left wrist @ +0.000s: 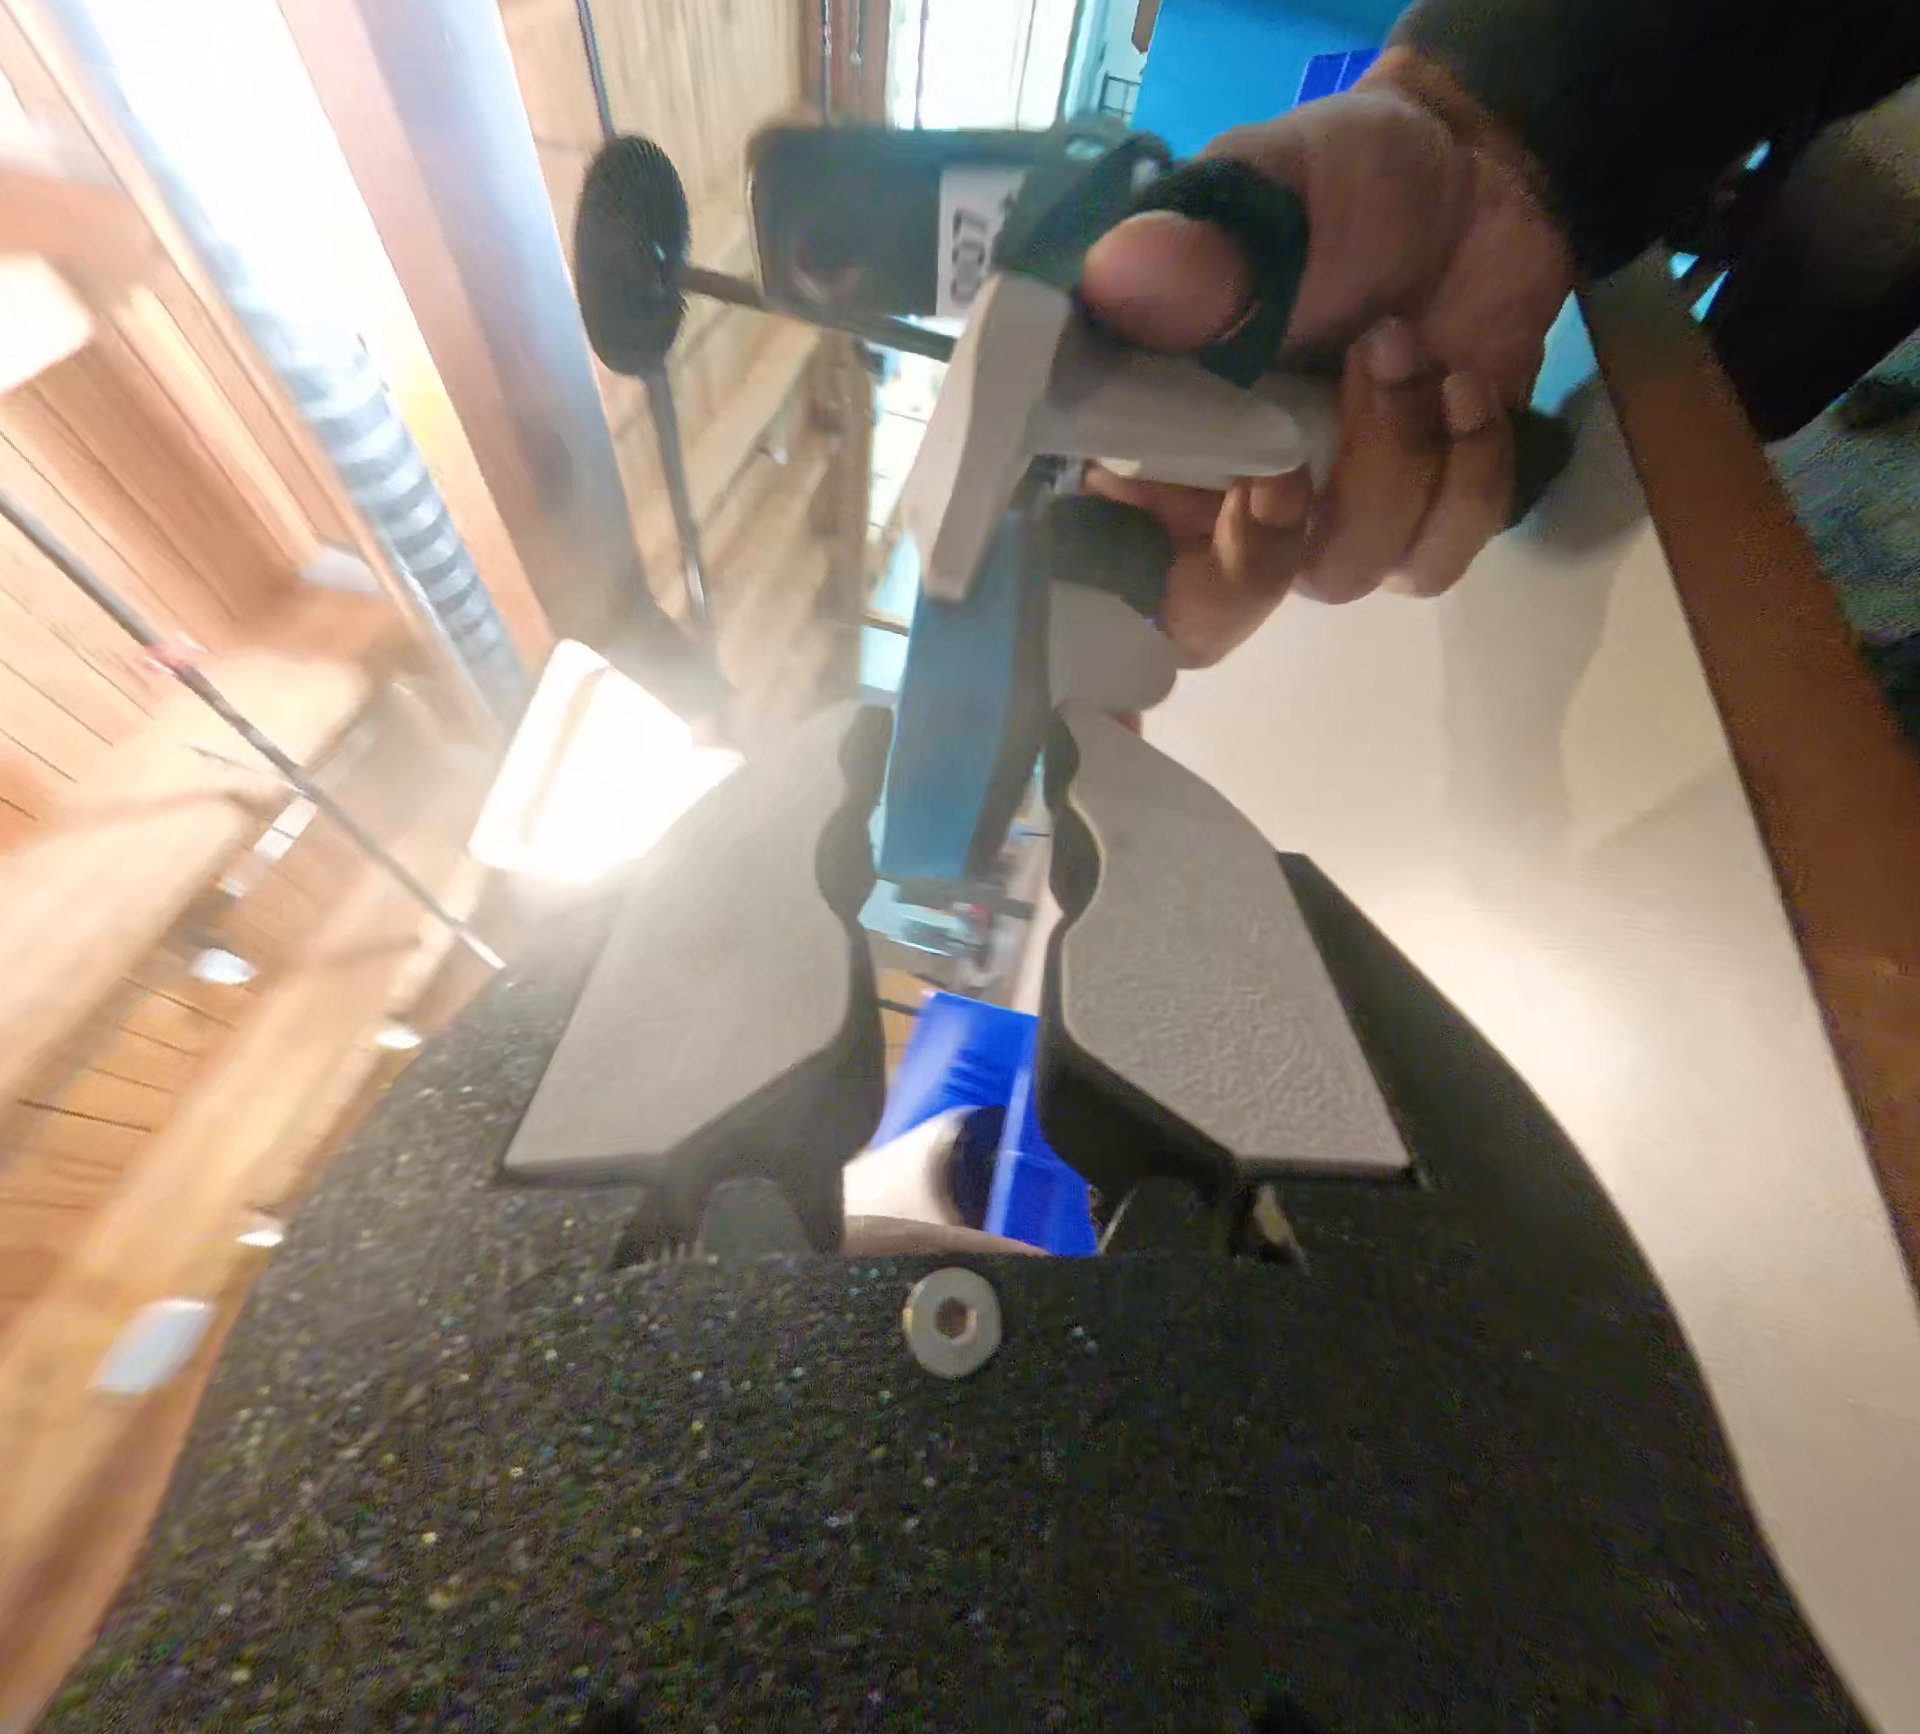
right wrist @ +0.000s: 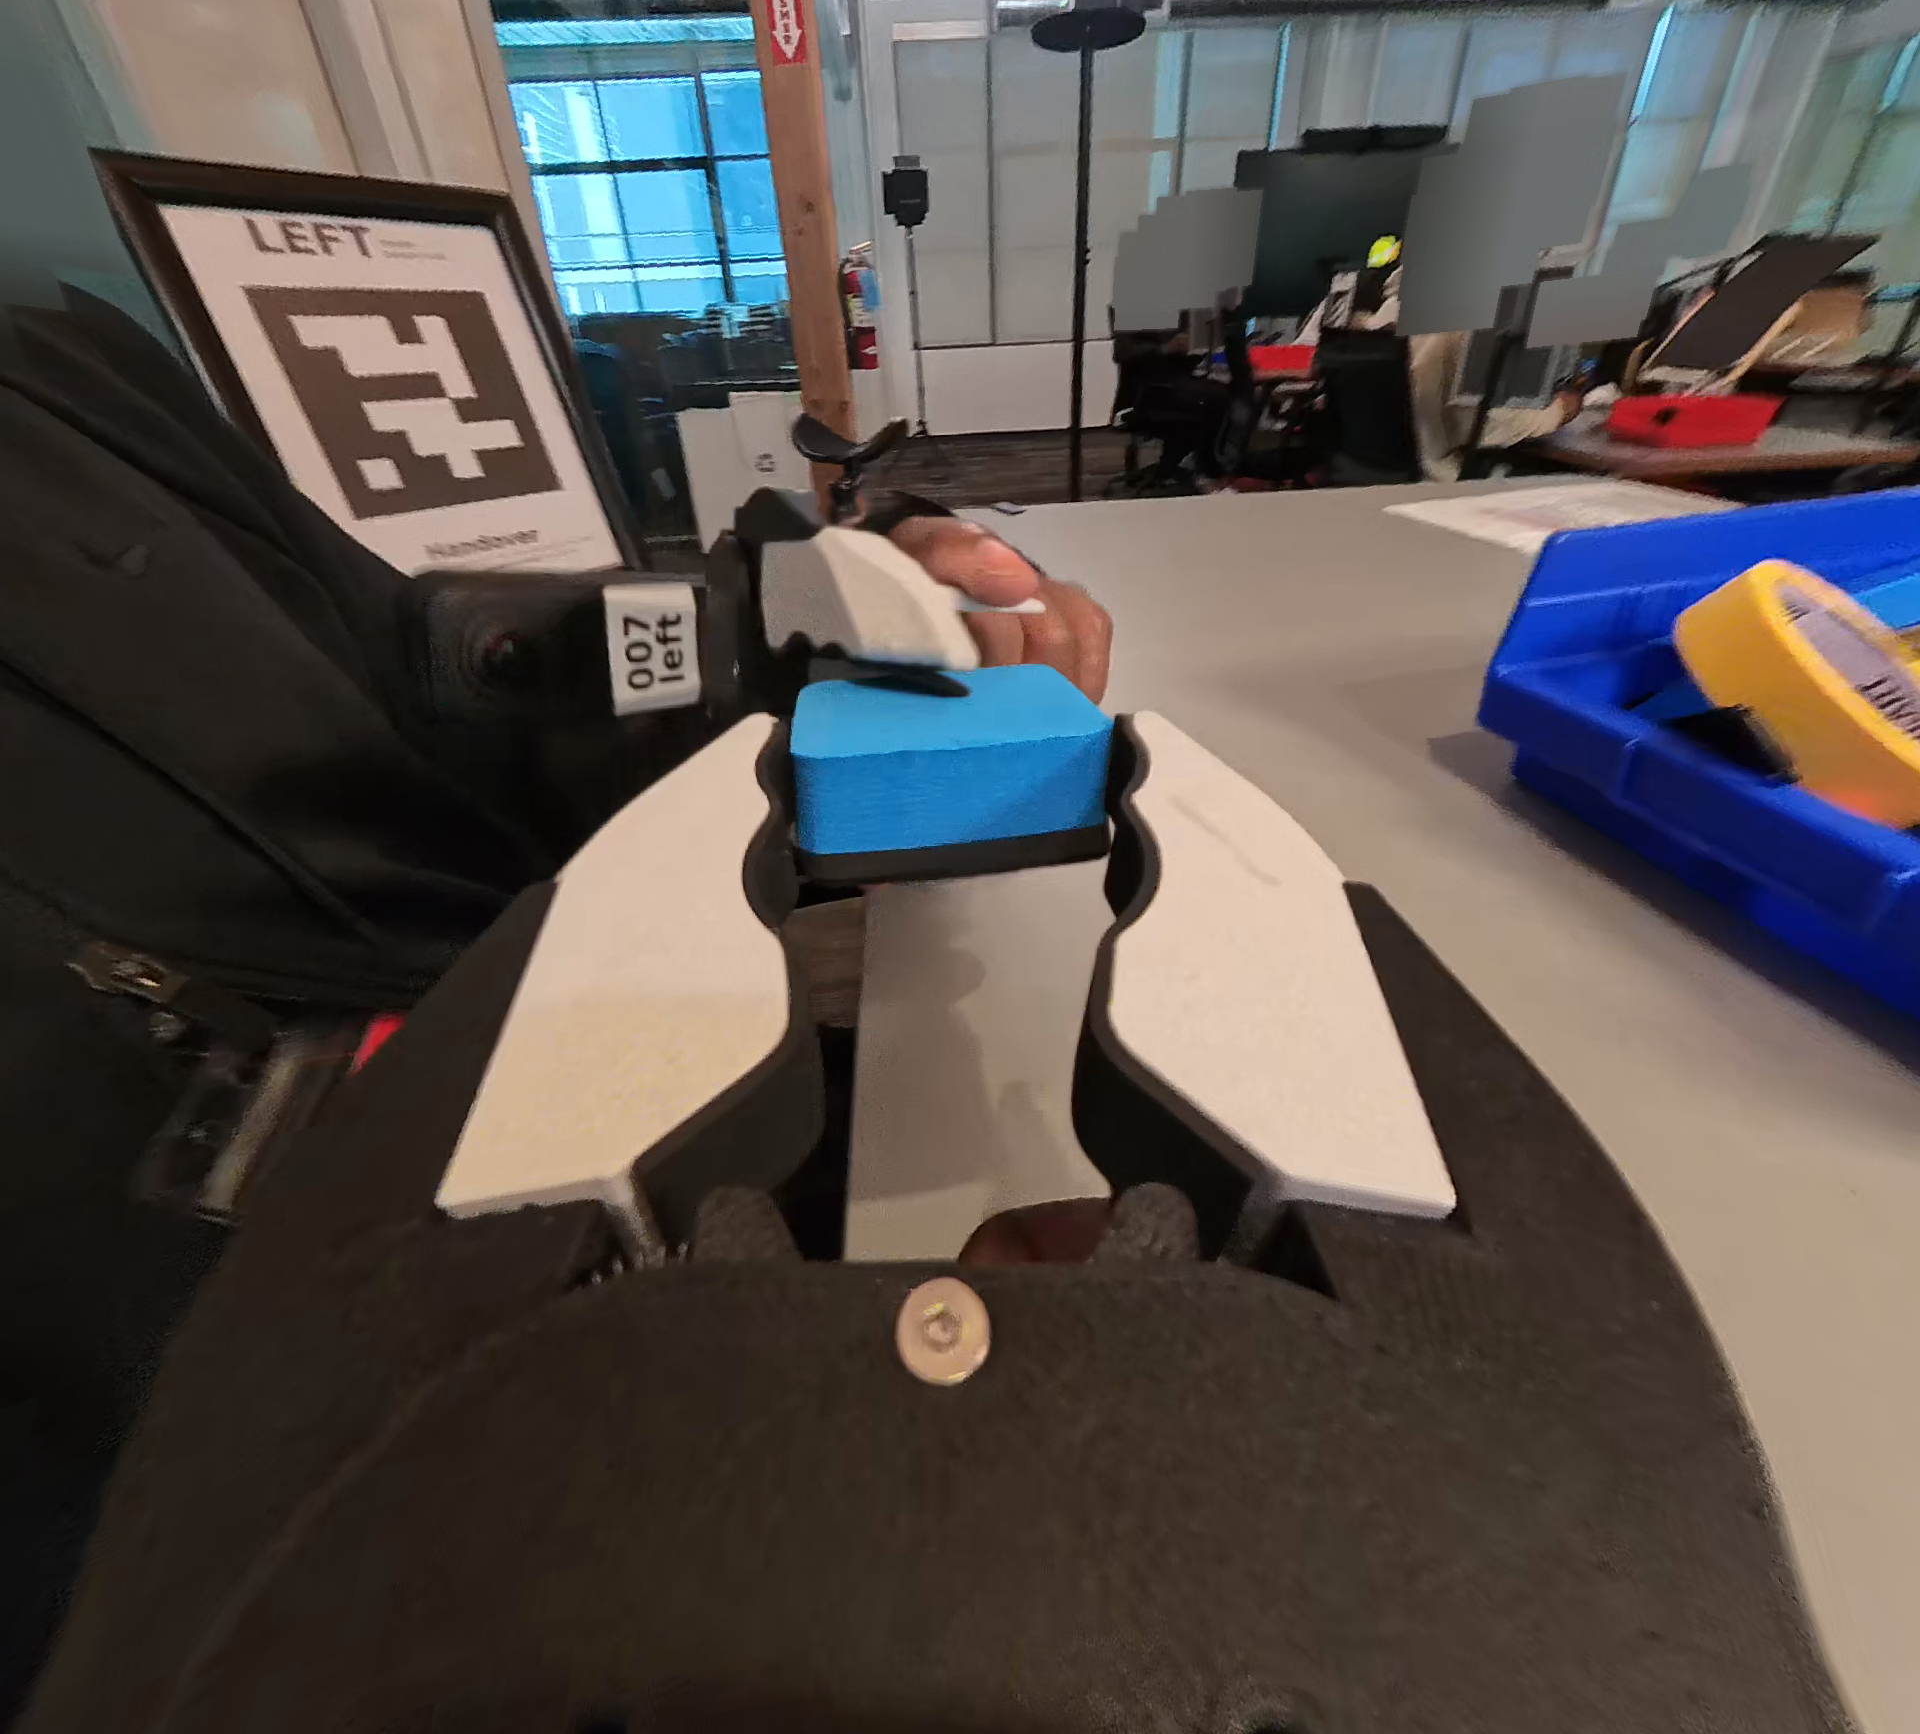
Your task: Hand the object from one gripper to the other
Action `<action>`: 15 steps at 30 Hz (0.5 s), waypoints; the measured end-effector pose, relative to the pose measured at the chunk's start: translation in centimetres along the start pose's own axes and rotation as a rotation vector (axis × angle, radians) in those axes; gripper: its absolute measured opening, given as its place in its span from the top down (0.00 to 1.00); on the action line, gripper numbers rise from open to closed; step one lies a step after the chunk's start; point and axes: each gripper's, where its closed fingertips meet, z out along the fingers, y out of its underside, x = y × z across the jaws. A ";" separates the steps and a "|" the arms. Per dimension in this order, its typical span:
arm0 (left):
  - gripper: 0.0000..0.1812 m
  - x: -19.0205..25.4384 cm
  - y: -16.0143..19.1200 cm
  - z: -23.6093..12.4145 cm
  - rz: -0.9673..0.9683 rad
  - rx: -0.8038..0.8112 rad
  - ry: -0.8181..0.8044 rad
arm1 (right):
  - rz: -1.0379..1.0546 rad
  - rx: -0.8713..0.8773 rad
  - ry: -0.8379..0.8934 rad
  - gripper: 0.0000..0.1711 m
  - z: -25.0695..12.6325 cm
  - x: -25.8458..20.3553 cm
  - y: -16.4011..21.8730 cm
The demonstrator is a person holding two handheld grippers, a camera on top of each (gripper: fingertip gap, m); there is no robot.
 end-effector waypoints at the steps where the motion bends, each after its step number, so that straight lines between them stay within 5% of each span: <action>1: 0.79 0.0 0.5 0.0 -0.084 -0.008 0.025 | -0.046 0.009 0.022 0.67 -0.1 0.1 -0.1; 9: 0.66 0.4 3.0 -0.9 -1.080 -0.067 0.366 | -0.330 0.094 0.195 0.66 -0.9 1.0 -1.8; 12: 0.64 -0.3 1.9 -1.7 -1.551 0.070 0.523 | -0.436 0.102 0.249 0.66 -1.2 1.1 -2.1; 15: 0.65 -2.0 0.8 -1.5 -1.809 0.213 0.567 | -0.520 0.095 0.259 0.66 -1.1 0.8 -2.0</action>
